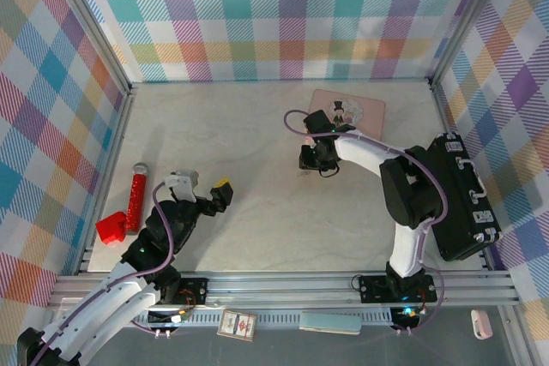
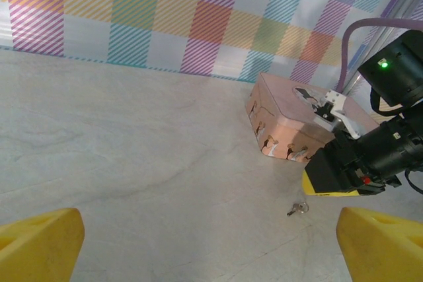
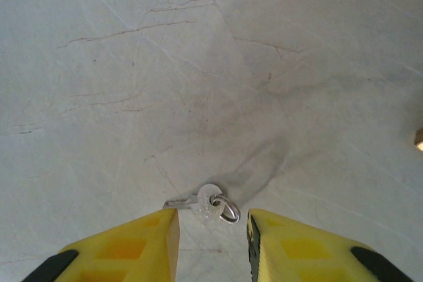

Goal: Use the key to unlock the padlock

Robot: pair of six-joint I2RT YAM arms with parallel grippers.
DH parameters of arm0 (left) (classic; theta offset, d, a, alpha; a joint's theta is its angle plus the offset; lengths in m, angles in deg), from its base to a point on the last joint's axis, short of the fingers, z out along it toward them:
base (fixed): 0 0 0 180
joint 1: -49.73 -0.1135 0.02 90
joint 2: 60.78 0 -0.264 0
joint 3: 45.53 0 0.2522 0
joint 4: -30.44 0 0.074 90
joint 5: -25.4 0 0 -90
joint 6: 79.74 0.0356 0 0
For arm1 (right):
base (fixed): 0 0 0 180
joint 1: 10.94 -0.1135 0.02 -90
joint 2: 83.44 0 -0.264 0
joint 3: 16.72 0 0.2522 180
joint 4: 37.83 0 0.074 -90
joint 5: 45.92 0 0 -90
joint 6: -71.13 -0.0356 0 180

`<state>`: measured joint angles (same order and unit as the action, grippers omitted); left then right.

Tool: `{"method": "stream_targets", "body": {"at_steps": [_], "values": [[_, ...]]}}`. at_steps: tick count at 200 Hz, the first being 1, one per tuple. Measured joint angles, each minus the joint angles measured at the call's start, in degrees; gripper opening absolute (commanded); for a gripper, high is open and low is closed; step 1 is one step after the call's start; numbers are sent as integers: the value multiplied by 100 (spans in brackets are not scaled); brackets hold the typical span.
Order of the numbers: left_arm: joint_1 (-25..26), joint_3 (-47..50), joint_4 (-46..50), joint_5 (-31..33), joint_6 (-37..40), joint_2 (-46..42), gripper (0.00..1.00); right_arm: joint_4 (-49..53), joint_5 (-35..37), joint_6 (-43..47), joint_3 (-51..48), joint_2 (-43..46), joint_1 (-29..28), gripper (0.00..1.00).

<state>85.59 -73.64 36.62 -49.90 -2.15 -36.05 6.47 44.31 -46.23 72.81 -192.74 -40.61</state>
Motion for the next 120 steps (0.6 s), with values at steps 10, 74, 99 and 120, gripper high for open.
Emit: {"method": "stream_targets", "body": {"at_steps": [10, 74, 99, 120], "values": [[0, 0, 2, 2, 0, 0, 98, 39, -31, 37, 46, -70, 11, 32], [0, 0, 2, 109, 0, 0, 98, 116, -225, 136, 55, -380, 48, 31], [0, 0, 2, 111, 0, 0, 98, 151, -297, 151, 114, -431, 48, 30], [0, 0, 2, 129, 0, 0, 98, 184, -332, 151, 168, -479, 48, 28]]}}
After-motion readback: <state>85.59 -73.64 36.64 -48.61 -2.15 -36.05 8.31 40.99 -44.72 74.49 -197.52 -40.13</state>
